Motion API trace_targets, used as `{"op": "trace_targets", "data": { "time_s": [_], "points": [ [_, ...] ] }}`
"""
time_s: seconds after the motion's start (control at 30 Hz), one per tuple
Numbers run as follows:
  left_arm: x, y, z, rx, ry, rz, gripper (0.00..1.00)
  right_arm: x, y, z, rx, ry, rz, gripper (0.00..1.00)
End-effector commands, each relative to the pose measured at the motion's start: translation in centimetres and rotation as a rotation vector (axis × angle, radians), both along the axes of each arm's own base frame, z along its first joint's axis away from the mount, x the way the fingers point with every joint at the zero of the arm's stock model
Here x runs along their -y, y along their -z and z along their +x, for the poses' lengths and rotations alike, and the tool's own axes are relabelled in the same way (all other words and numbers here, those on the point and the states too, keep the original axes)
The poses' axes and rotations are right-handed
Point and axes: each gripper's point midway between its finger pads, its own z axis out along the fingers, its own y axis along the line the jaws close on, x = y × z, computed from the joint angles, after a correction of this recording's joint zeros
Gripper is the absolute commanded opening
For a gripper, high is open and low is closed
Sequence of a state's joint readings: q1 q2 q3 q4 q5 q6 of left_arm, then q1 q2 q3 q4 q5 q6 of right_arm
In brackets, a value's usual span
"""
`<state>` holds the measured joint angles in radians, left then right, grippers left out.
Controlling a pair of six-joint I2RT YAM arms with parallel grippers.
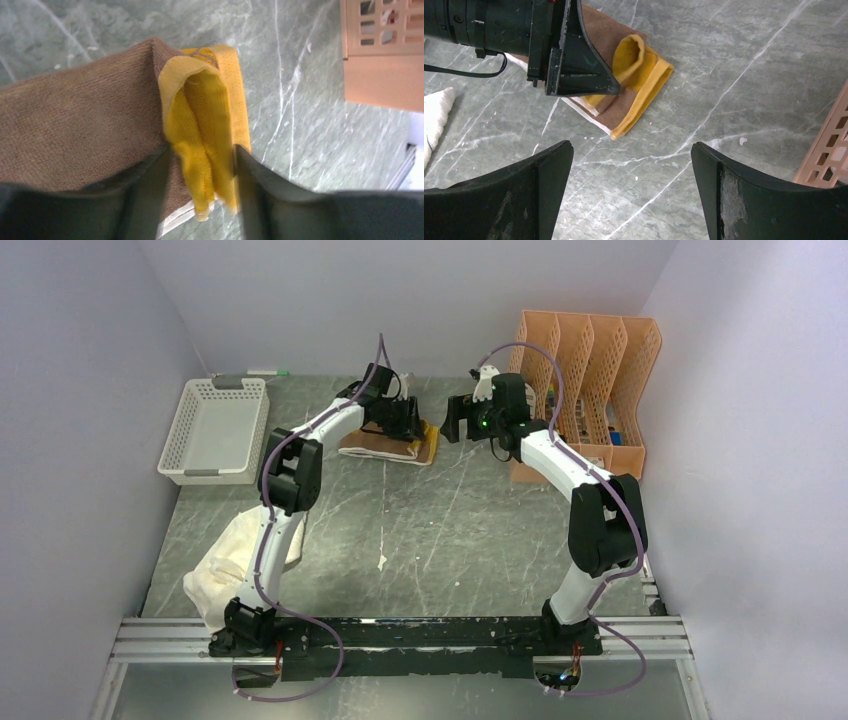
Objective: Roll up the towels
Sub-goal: Fold the towel at the center of the board.
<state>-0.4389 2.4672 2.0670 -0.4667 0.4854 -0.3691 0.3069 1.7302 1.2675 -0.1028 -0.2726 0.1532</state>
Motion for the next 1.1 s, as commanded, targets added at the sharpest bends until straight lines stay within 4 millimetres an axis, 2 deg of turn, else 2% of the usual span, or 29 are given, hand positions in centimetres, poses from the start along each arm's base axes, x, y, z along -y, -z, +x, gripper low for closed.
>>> {"op": "trace_targets", "data": {
  "time_s": [0.0, 0.03, 0.07, 0.17, 0.27, 0.33, 0.43, 0.53, 0.63, 0.7, 0.73, 0.83, 0.9, 0.93, 1.07],
  "points": [
    [1.7, -2.3, 0.1, 0.048, 0.033, -0.065, 0.73, 0.3, 0.2, 0.3, 0.011, 0.007, -0.006, 0.90],
    [1.7, -3.0, 0.2, 0.066, 0.032, -0.066, 0.89, 0.2, 0.2, 0.3, 0.014, 0.008, -0.004, 0.90],
    [1.6, -3.9, 0.3, 0.085, 0.031, -0.067, 0.99, 0.3, 0.1, 0.3, 0.019, 0.012, -0.003, 0.90],
    [0.9, -7.6, 0.8, 0.147, 0.021, -0.105, 1.00, 0.7, -0.9, 0.3, 0.060, 0.031, 0.001, 0.90],
    [-0.9, -11.7, 1.4, 0.211, -0.003, -0.157, 0.99, 1.4, -2.7, 0.3, 0.138, 0.068, 0.012, 0.90],
    [-2.9, -13.6, 1.4, 0.236, -0.021, -0.186, 1.00, 1.5, -3.9, 0.1, 0.190, 0.077, 0.036, 0.91],
    [-7.6, -14.7, 1.7, 0.255, -0.090, -0.180, 1.00, 1.1, -4.6, -0.1, 0.212, 0.076, 0.096, 0.92],
    [-13.6, -12.9, 2.2, 0.231, -0.208, -0.117, 0.99, -1.0, -4.0, 0.2, 0.202, 0.044, 0.078, 0.81],
    [-18.8, -9.5, 2.2, 0.203, -0.324, -0.007, 0.94, -5.5, -2.7, -0.1, 0.262, -0.034, -0.100, 0.80],
    [-20.8, -7.6, 2.2, 0.184, -0.373, 0.040, 0.87, -8.5, -2.0, 0.1, 0.267, -0.095, -0.084, 0.76],
    [-21.5, -6.6, 2.2, 0.170, -0.389, 0.058, 0.83, -9.6, -1.9, 0.4, 0.258, -0.114, -0.047, 0.71],
    [-21.8, -4.0, 2.4, 0.133, -0.395, 0.082, 0.75, -12.6, -1.0, 1.5, 0.205, -0.167, 0.034, 0.49],
    [-21.6, -2.7, 2.8, 0.117, -0.394, 0.071, 0.73, -14.2, -0.3, 2.5, 0.172, -0.193, 0.069, 0.46],
    [-21.5, -2.2, 3.1, 0.111, -0.394, 0.065, 0.73, -14.8, 0.9, 3.1, 0.145, -0.199, 0.073, 0.46],
    [-21.0, -0.8, 4.0, 0.098, -0.389, 0.048, 0.73, -15.3, 4.8, 4.1, 0.060, -0.199, 0.037, 0.46]
  ]
}}
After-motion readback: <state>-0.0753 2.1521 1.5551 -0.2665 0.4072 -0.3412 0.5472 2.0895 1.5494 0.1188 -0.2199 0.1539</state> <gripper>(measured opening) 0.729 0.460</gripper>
